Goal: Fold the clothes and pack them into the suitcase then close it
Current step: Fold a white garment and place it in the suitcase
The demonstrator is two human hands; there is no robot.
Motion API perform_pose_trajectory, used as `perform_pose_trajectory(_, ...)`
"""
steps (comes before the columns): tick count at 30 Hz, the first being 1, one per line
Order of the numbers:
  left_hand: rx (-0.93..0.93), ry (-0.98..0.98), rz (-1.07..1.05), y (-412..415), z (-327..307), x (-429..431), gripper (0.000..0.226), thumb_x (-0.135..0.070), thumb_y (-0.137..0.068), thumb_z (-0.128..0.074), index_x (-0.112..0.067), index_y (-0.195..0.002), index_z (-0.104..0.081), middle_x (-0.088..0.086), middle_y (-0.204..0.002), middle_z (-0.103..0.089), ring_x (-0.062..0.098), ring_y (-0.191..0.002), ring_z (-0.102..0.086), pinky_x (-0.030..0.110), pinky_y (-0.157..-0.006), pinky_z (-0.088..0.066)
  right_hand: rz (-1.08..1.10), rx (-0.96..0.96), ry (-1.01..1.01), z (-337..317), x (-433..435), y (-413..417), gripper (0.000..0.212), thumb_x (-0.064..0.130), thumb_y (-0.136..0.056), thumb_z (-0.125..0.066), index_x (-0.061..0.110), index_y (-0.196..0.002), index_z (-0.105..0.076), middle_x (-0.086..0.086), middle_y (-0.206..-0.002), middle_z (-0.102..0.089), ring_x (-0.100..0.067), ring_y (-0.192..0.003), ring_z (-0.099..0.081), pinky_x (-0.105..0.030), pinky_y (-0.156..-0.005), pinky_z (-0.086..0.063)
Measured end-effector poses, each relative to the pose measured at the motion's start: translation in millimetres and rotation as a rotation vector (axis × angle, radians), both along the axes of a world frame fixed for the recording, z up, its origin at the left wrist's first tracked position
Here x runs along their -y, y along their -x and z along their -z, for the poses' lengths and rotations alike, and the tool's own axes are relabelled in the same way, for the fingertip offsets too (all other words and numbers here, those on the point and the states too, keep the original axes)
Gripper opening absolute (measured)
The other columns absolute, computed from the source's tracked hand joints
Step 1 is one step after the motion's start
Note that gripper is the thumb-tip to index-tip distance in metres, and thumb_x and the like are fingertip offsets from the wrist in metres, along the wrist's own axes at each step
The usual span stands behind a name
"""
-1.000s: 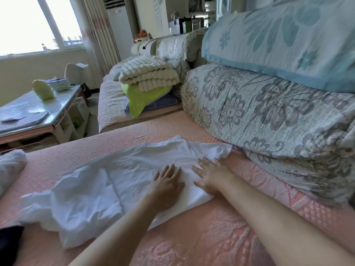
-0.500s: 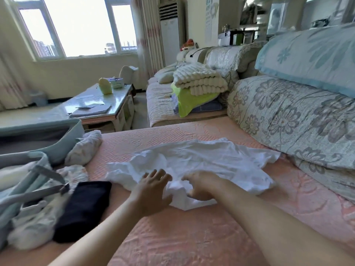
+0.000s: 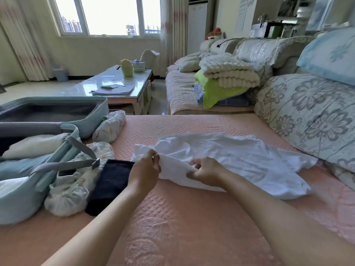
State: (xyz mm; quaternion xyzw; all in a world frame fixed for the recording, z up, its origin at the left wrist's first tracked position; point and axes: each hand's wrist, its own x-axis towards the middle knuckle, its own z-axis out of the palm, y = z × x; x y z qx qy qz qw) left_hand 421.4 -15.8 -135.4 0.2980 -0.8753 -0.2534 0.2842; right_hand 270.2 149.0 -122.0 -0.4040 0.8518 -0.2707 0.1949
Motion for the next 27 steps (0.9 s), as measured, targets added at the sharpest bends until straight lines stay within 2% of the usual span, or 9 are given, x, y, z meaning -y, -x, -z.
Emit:
perform_pose_trajectory(4, -0.1, -0.076, 0.088, 1, -7, 7, 0.016, -0.023, -0.102, -0.047, -0.023, -0.096, -0.062, -0.003, -0.091, -0.064, 0.013, -0.079, -0.058, 0.03, -0.066, -0.043, -0.175, -0.175, -0.24, 12, -5, -8, 0.063, 0.044, -0.074, -0.077, 0.04, -0.131, -0.053, 0.011, -0.108, -0.051, -0.011, -0.096, -0.053, -0.028, -0.078, -0.043)
perform_pose_trajectory(7, -0.099, -0.085, 0.122, 0, -8, 6, 0.016, -0.022, -0.102, -0.048, -0.028, -0.097, -0.062, -0.002, -0.085, -0.066, 0.008, -0.072, -0.058, 0.02, -0.058, -0.041, -0.207, -0.23, -0.282, 11, -6, -9, 0.073, 0.041, -0.077, -0.076, 0.039, -0.143, -0.042, 0.008, -0.111, -0.047, -0.013, -0.099, -0.048, -0.031, -0.081, -0.043)
perform_pose_trajectory(10, 0.111, -0.123, 0.262, -15, -16, 13, 0.021, -0.023, -0.1, -0.053, -0.039, -0.114, -0.053, -0.005, -0.074, -0.063, 0.008, -0.058, -0.052, 0.018, -0.051, -0.04, -0.245, -0.204, -0.339, 11, -11, -9, 0.071, 0.027, -0.081, -0.071, 0.043, -0.144, -0.043, 0.004, -0.113, -0.056, -0.017, -0.102, -0.057, -0.033, -0.087, -0.05)
perform_pose_trajectory(14, 0.736, -0.148, 0.392, -48, -24, 23, 0.042, -0.019, -0.092, -0.063, -0.041, -0.124, -0.048, -0.001, -0.091, -0.064, 0.013, -0.07, -0.062, 0.027, -0.068, -0.053, -0.322, -0.09, -0.371, 6, -14, -14, 0.054, 0.03, -0.083, -0.067, 0.047, -0.133, -0.056, 0.014, -0.085, -0.057, -0.01, -0.08, -0.06, -0.023, -0.072, -0.047)
perform_pose_trajectory(17, 0.67, -0.347, 0.259, -43, -20, 7, 0.036, -0.025, -0.094, -0.056, -0.024, -0.13, -0.053, 0.006, -0.107, -0.066, 0.021, -0.084, -0.066, 0.032, -0.074, -0.053, -0.294, 0.024, -0.241, 5, -8, -18, 0.03, 0.042, -0.087, -0.066, 0.041, -0.117, -0.069, 0.016, -0.093, -0.062, -0.004, -0.084, -0.06, -0.021, -0.076, -0.046)
perform_pose_trajectory(20, 0.502, -0.188, 0.121, -27, -7, -7, 0.045, -0.043, -0.094, -0.058, -0.025, -0.133, -0.043, 0.006, -0.108, -0.065, 0.024, -0.095, -0.062, 0.035, -0.08, -0.051, -0.247, -0.131, -0.156, 9, -1, -23, 0.032, 0.039, -0.089, -0.061, 0.04, -0.12, -0.067, 0.012, -0.115, -0.061, -0.013, -0.107, -0.059, -0.027, -0.091, -0.048)
perform_pose_trajectory(23, 0.665, -0.023, 0.118, -27, -4, -4, 0.056, -0.023, -0.088, -0.065, -0.026, -0.137, -0.036, 0.003, -0.098, -0.061, 0.023, -0.088, -0.061, 0.036, -0.073, -0.053, -0.283, -0.232, -0.186, 11, 4, -29, 0.048, 0.038, -0.088, -0.059, 0.039, -0.136, -0.055, 0.011, -0.143, -0.045, -0.016, -0.129, -0.047, -0.034, -0.106, -0.041)
perform_pose_trajectory(25, 0.838, 0.009, 0.14, -29, -11, -1, 0.061, -0.026, -0.084, -0.069, -0.023, -0.136, -0.037, 0.004, -0.11, -0.06, 0.023, -0.096, -0.061, 0.037, -0.079, -0.054, -0.307, -0.231, -0.279, 13, 9, -27, 0.049, 0.038, -0.088, -0.058, 0.038, -0.137, -0.055, 0.01, -0.144, -0.046, -0.019, -0.128, -0.048, -0.036, -0.106, -0.043)
perform_pose_trajectory(27, 0.835, 0.05, 0.104, -25, -20, 3, 0.067, -0.04, -0.08, -0.073, -0.022, -0.135, -0.039, 0.002, -0.117, -0.059, 0.022, -0.101, -0.06, 0.035, -0.079, -0.053, -0.313, -0.293, -0.304, 14, 17, -24, 0.037, 0.04, -0.091, -0.056, 0.038, -0.127, -0.063, 0.009, -0.134, -0.053, -0.02, -0.12, -0.054, -0.036, -0.099, -0.047)
